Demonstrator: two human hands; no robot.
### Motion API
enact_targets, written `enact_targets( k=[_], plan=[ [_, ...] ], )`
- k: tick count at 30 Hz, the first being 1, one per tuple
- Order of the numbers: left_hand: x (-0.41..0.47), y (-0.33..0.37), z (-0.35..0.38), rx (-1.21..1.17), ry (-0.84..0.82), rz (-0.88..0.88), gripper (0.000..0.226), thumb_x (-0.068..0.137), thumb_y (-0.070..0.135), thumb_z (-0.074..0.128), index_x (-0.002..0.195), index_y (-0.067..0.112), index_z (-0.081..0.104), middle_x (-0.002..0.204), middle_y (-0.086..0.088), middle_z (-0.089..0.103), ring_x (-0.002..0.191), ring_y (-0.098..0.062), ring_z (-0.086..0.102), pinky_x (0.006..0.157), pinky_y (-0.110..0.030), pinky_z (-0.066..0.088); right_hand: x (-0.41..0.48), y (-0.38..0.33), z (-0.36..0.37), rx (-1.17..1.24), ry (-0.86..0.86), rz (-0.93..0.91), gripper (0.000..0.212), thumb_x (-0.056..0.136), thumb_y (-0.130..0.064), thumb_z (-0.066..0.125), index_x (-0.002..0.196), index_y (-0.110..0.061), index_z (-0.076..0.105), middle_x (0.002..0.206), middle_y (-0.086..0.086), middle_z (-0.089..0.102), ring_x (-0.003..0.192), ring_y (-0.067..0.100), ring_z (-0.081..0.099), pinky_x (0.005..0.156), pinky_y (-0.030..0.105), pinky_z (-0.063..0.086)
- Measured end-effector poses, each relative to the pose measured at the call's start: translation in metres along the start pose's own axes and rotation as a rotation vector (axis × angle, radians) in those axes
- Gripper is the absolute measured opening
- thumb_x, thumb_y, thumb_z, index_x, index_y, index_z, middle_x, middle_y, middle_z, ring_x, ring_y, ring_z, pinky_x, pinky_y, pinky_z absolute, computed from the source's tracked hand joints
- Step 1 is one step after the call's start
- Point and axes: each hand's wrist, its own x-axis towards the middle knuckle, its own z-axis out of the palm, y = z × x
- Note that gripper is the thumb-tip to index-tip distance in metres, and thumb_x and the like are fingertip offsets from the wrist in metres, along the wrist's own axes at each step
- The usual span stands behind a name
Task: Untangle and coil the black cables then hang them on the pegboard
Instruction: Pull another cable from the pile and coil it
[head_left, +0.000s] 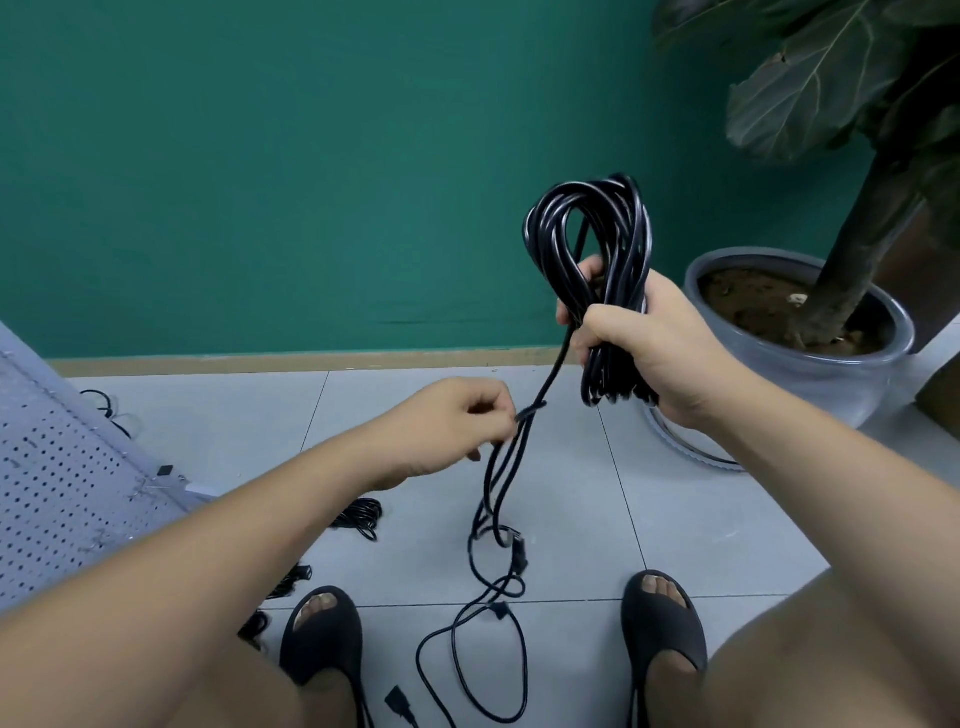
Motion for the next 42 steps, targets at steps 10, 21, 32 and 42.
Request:
enact_targets(
  k=[10,21,32,42],
  plan=[
    [-0.021,0.040,-0.027,-0.416,0.030,0.125,0.017,0.101,0.014,0.067,0.086,0.011,0.072,0.054,0.005,0.033,0.049,-0.013,0.021,0.053,-0.027,0.019,0.005,0.022,0.005,-0.192,0.010,0.062,0.034,0.068,-0.021,0.069,0.101,-0.020,0.061,0.092,0.012,0.067,0.088,0.021,0.063,0.073,0.041,0.048],
    [-0.024,0.010,-0.108,-0.174,0.439,-0.013,0.044,0.099,0.040,0.061,0.063,0.014,0.053,0.061,-0.005,0.049,0.058,-0.020,0.040,0.068,-0.037,0.033,0.018,0.025,-0.022,-0.188,0.187,0.109,0.029,0.073,-0.014,0.072,0.100,-0.015,0.061,0.084,0.002,0.060,0.073,0.019,0.052,0.071,0.038,0.042],
    [-0.020,-0.026,-0.078,0.425,-0.407,-0.356,0.050,0.082,0.029,0.093,0.123,0.030,0.065,0.084,0.005,0.079,0.084,-0.013,0.076,0.072,-0.018,0.049,0.006,0.013,-0.003,-0.117,0.113,0.053,0.035,0.069,-0.013,0.068,0.102,-0.015,0.059,0.092,0.011,0.062,0.085,0.023,0.056,0.071,0.050,0.045],
    [0.011,-0.029,-0.012,0.252,-0.112,-0.003,0.047,0.096,0.056,0.072,0.138,0.049,0.053,0.132,0.023,0.062,0.122,0.002,0.061,0.097,-0.025,0.052,-0.009,-0.001,0.017,-0.113,0.009,-0.021,0.032,0.074,-0.010,0.066,0.106,-0.012,0.059,0.104,0.031,0.061,0.075,0.024,0.050,0.064,0.042,0.045]
  ],
)
